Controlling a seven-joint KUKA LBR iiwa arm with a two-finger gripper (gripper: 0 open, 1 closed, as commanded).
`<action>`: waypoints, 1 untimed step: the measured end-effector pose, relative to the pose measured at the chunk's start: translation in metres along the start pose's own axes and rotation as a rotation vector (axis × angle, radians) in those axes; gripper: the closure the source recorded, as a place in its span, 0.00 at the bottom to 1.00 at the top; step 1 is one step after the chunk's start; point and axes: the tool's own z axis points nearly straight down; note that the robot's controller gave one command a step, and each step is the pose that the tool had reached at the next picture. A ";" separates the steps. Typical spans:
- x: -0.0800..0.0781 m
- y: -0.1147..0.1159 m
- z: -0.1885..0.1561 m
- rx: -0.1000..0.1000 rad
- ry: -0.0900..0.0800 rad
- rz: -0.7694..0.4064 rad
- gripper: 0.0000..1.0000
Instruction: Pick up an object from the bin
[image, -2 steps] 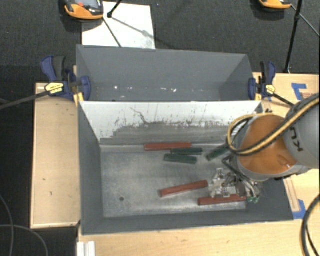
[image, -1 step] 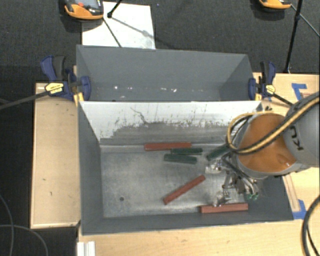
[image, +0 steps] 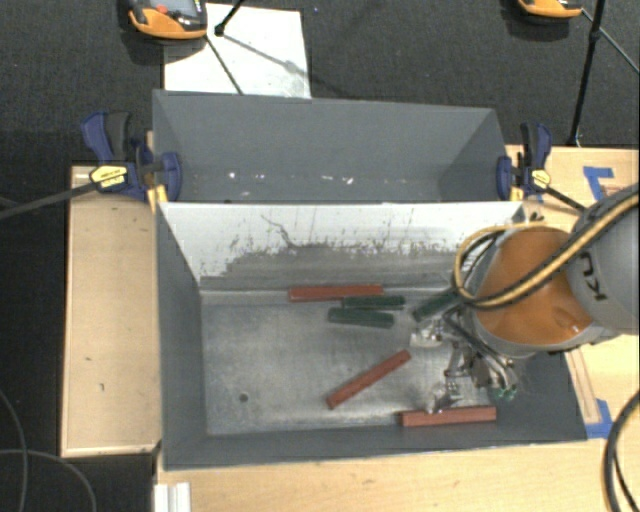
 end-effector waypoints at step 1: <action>-0.022 0.031 -0.003 -0.002 0.032 -0.005 0.00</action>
Offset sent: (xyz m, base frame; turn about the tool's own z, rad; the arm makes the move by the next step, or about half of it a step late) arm 0.0130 0.0678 -0.0054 0.0941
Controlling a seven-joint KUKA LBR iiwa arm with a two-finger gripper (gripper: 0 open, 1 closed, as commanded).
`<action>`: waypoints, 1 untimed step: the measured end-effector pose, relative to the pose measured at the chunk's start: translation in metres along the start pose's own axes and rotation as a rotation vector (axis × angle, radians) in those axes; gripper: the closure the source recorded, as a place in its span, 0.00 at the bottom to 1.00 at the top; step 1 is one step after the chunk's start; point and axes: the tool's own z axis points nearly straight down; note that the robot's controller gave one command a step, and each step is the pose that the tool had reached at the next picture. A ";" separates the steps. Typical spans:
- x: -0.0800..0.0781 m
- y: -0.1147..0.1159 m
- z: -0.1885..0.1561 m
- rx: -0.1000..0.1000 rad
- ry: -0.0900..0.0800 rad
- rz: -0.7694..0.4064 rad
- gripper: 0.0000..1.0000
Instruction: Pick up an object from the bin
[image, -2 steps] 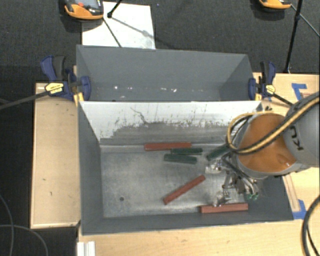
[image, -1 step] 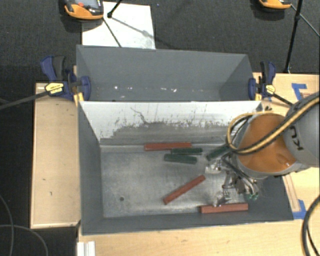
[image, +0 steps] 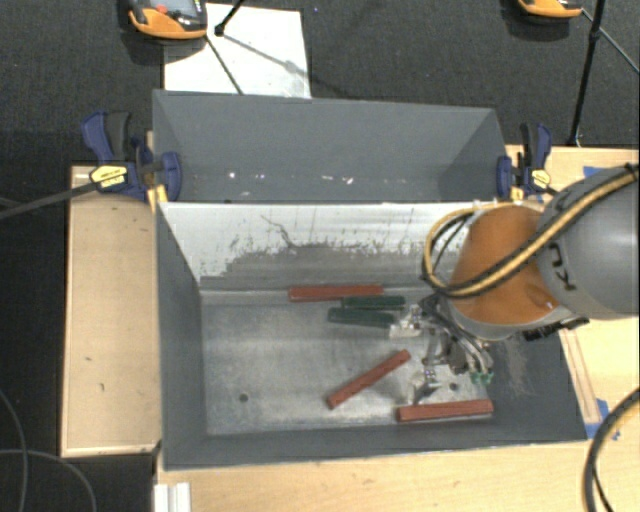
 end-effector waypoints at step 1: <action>0.004 0.037 0.007 -0.002 -0.007 0.096 1.00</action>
Offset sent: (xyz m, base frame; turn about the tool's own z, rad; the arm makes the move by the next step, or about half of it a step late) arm 0.0000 0.0000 0.0000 0.0000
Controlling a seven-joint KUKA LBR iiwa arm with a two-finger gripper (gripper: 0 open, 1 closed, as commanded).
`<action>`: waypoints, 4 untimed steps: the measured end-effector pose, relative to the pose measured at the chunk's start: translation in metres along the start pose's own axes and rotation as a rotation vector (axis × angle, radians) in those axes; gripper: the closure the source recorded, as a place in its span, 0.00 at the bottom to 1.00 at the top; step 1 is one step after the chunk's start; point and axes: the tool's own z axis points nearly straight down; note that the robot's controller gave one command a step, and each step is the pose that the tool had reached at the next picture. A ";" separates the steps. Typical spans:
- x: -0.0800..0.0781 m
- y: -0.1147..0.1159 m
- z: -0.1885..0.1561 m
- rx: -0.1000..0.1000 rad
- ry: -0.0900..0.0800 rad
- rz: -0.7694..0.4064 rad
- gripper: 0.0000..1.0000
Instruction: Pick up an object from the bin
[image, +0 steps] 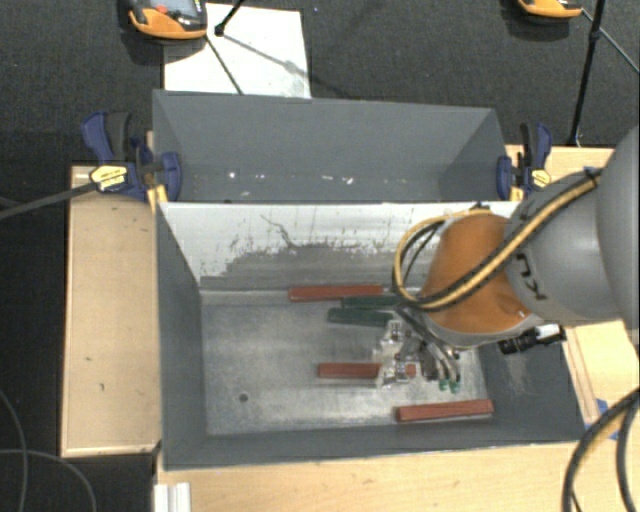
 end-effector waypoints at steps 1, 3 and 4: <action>0.000 0.000 0.000 0.000 0.000 -0.005 1.00; -0.023 0.045 0.001 0.002 0.000 0.000 1.00; -0.023 0.045 0.001 0.002 0.000 -0.001 1.00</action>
Offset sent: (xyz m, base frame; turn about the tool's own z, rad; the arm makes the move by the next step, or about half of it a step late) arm 0.0000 0.0000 0.0000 0.0000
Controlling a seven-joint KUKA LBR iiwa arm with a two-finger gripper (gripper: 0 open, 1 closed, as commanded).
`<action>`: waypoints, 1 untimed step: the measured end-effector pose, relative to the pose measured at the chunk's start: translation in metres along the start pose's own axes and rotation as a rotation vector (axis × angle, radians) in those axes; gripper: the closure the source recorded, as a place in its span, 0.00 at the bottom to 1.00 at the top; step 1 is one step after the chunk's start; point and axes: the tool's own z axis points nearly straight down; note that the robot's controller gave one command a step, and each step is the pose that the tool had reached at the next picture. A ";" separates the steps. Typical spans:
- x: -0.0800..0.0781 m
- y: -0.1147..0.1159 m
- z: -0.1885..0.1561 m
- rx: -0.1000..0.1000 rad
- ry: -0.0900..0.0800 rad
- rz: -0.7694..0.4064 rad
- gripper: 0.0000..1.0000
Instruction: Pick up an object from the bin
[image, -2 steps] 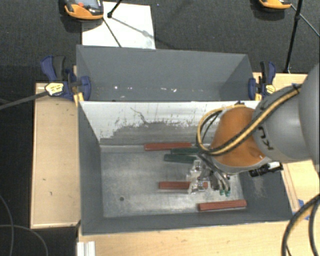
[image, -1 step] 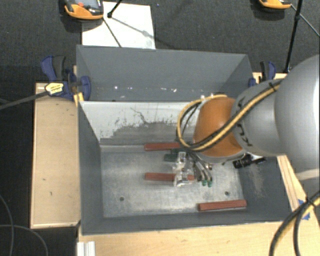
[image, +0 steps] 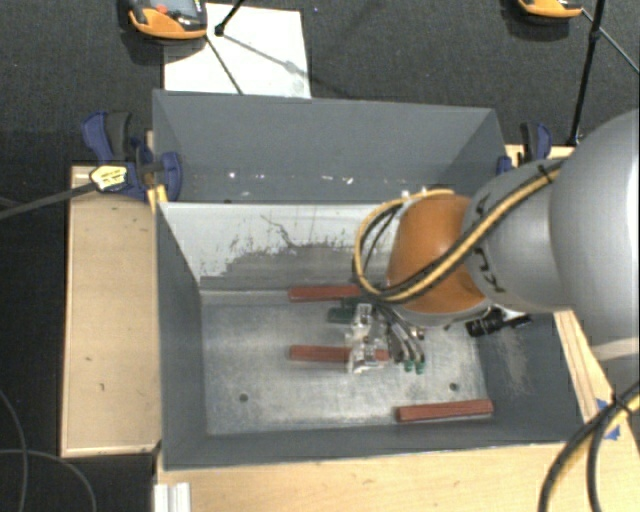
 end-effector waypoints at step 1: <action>0.000 0.000 -0.001 0.000 0.000 0.000 1.00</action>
Offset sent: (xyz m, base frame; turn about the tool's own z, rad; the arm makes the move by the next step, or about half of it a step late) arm 0.0218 0.0259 -0.0057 -0.2687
